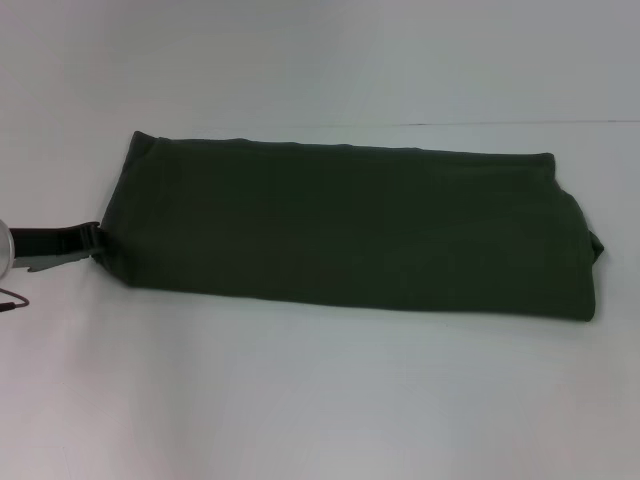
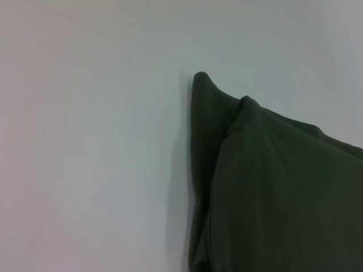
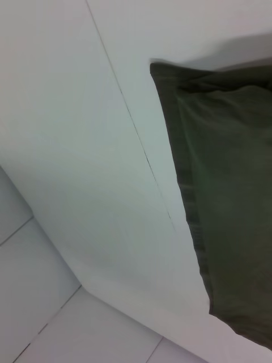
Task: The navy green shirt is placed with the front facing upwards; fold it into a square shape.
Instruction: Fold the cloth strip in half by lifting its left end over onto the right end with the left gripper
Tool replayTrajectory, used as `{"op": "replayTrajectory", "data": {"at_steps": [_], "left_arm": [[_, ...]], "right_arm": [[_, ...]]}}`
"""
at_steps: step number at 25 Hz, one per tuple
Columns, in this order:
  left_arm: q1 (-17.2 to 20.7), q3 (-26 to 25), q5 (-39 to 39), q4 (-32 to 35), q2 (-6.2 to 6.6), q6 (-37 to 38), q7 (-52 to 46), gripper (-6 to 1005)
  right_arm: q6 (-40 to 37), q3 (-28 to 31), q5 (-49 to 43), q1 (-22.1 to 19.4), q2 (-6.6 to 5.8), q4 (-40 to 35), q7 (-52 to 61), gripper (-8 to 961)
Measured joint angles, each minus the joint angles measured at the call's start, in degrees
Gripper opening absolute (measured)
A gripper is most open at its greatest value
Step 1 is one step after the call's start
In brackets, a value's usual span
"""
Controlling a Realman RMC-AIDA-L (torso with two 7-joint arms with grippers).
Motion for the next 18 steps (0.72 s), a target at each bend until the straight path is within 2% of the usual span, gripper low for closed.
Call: {"op": "replayTrajectory", "data": {"at_steps": [1, 6, 12, 18], "left_arm": [[0.1, 0.0, 0.0, 0.0, 0.0, 0.0, 0.0, 152], [1.5, -0.1, -0.2, 1.6, -0.51, 0.7, 0.0, 97], [5.9, -0.5, -1.1, 9.2, -2.81, 3.4, -0.1, 30], [11.6, -0.7, -4.6, 14.0, -3.3, 4.4, 0.1, 31]], "right_arm": [[0.0, 0.0, 0.0, 0.0, 0.0, 0.0, 0.0, 857], [0.0, 0.1, 0.0, 0.0, 0.09, 0.1, -0.2, 857], [0.2, 0.1, 0.2, 0.5, 1.01, 0.3, -0.4, 856], [0.7, 0.1, 0.2, 1.7, 2.25, 0.7, -0.9, 856]]}}
